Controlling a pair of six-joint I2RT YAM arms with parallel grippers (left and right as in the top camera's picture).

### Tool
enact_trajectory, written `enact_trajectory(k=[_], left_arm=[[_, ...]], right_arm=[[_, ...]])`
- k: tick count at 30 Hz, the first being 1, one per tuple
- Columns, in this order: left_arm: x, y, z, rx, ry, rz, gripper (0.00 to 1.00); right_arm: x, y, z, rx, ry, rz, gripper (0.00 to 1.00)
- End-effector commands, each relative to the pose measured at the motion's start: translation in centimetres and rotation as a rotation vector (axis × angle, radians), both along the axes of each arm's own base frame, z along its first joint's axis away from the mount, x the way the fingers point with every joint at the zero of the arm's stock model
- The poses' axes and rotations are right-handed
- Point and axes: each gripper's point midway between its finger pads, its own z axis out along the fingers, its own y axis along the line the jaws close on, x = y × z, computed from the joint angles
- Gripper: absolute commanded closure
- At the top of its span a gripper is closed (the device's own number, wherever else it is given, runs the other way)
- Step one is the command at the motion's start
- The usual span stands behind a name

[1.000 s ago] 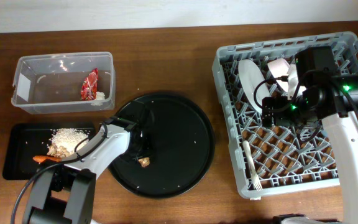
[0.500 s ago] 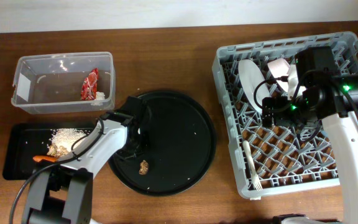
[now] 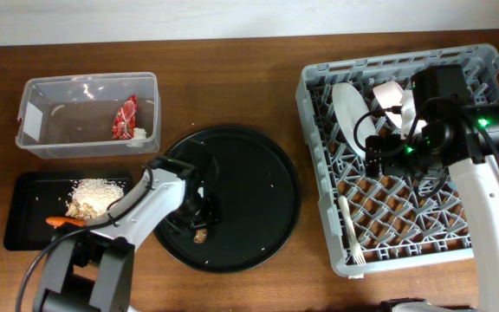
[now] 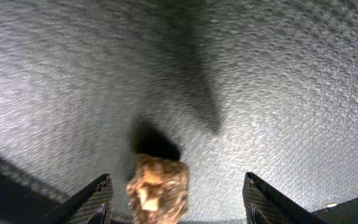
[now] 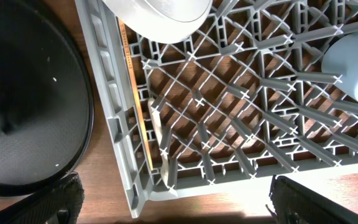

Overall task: Sort waste into correct bins and load items into the dishwasher rack
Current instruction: 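Grasp the brown food piece with the left gripper and drop it on the black tray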

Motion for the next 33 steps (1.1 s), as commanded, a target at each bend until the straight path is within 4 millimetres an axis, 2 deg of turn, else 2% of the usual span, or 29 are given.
enact_trajectory(k=[1,3,4,6,8,9,12,19,22,25,27,28,29,33], left_arm=[[-1.7,-0.1,-1.0,0.017,0.014,-0.052,0.34],[-2.1,0.2,-1.5,0.035,0.013,-0.058,0.35],[-2.1,0.3,-1.7,0.034,0.011,-0.058,0.42],[-1.9,0.2,-1.7,0.034,0.001,-0.059,0.62],[-1.4,0.4,-1.5,0.048,-0.016,-0.061,0.91],[-1.1,0.5,-1.4,0.057,-0.024,-0.061,0.97],[0.4,1.3,0.0,0.097,-0.052,-0.047,0.99],[4.3,5.5,5.0,0.156,-0.115,0.101,1.0],[5.4,9.1,6.6,0.152,-0.155,0.239,1.0],[5.7,15.4,6.8,0.174,-0.165,0.455,0.99],[5.9,19.1,6.9,0.188,-0.191,0.577,0.99],[5.9,20.1,6.9,0.191,-0.199,0.611,1.0],[5.8,22.5,7.0,0.198,-0.219,0.689,0.99],[5.2,26.7,7.1,0.221,-0.251,0.822,0.99]], right_arm=[[0.1,-0.3,0.1,-0.008,-0.001,-0.007,0.01],[0.1,-0.3,0.1,-0.008,-0.001,-0.007,0.01],[0.1,-0.3,0.1,-0.008,-0.001,-0.007,0.01],[0.1,-0.3,0.1,-0.008,-0.002,-0.007,0.01],[0.1,-0.3,0.1,-0.009,-0.001,-0.007,0.01],[0.1,-0.3,0.1,-0.008,-0.001,-0.007,0.01],[0.1,-0.3,0.1,-0.009,0.001,-0.007,0.01],[0.0,-0.3,0.0,-0.009,0.003,-0.007,0.01],[0.0,-0.3,0.0,-0.009,0.003,-0.007,0.01],[0.1,-0.3,0.1,-0.009,0.002,-0.007,0.01],[0.1,-0.3,0.1,-0.009,0.002,-0.007,0.01],[0.1,-0.3,0.1,-0.009,0.001,-0.008,0.01],[0.1,-0.3,0.0,-0.009,0.002,-0.007,0.01],[0.1,-0.3,0.1,-0.009,0.002,-0.007,0.01]])
